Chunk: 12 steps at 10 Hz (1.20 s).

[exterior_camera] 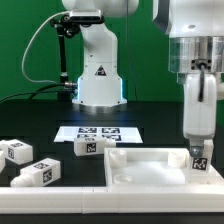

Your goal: Assemble one leg

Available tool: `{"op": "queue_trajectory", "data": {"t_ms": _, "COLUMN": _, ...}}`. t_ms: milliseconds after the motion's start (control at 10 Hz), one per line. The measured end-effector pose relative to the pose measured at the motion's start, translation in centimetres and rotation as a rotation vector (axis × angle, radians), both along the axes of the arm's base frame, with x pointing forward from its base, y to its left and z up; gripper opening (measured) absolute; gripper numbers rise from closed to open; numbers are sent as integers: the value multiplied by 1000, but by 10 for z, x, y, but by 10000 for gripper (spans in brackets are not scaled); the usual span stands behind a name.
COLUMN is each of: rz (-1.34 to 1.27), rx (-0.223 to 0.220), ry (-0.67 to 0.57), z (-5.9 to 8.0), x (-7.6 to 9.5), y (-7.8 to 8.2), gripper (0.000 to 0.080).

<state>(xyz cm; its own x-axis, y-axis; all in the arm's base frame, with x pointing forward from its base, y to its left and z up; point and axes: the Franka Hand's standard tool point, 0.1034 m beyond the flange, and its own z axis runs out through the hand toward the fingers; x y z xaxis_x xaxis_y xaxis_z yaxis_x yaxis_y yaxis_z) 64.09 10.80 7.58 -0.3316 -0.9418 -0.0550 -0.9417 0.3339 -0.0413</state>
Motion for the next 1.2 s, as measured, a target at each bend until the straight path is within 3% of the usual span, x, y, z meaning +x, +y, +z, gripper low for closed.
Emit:
{"op": "queue_trajectory", "data": {"t_ms": 300, "rz": -24, "rx": 14, "ry": 0, "z": 0, "x": 0, "y": 0, "gripper": 286}}
{"op": "queue_trajectory", "data": {"t_ms": 400, "rz": 12, "rx": 12, "ry": -3, "z": 0, "x": 0, "y": 0, "gripper": 342}}
{"op": "queue_trajectory", "data": {"t_ms": 500, "rz": 123, "rx": 3, "ry": -4, "z": 1, "x": 0, "y": 0, "gripper": 479}}
{"op": "queue_trajectory", "data": {"t_ms": 600, "rz": 269, "rx": -1, "ry": -4, "z": 3, "x": 0, "y": 1, "gripper": 479}}
{"op": "queue_trajectory", "data": {"t_ms": 700, "rz": 428, "rx": -7, "ry": -18, "z": 5, "x": 1, "y": 4, "gripper": 610}}
{"op": "queue_trajectory", "data": {"t_ms": 800, "rz": 712, "rx": -21, "ry": -31, "z": 5, "x": 0, "y": 7, "gripper": 637}}
{"op": "queue_trajectory", "data": {"t_ms": 1000, "rz": 836, "rx": -29, "ry": -36, "z": 4, "x": 0, "y": 5, "gripper": 647}}
{"op": "queue_trajectory", "data": {"t_ms": 1200, "rz": 1196, "rx": -69, "ry": 3, "z": 4, "x": -2, "y": 4, "gripper": 649}}
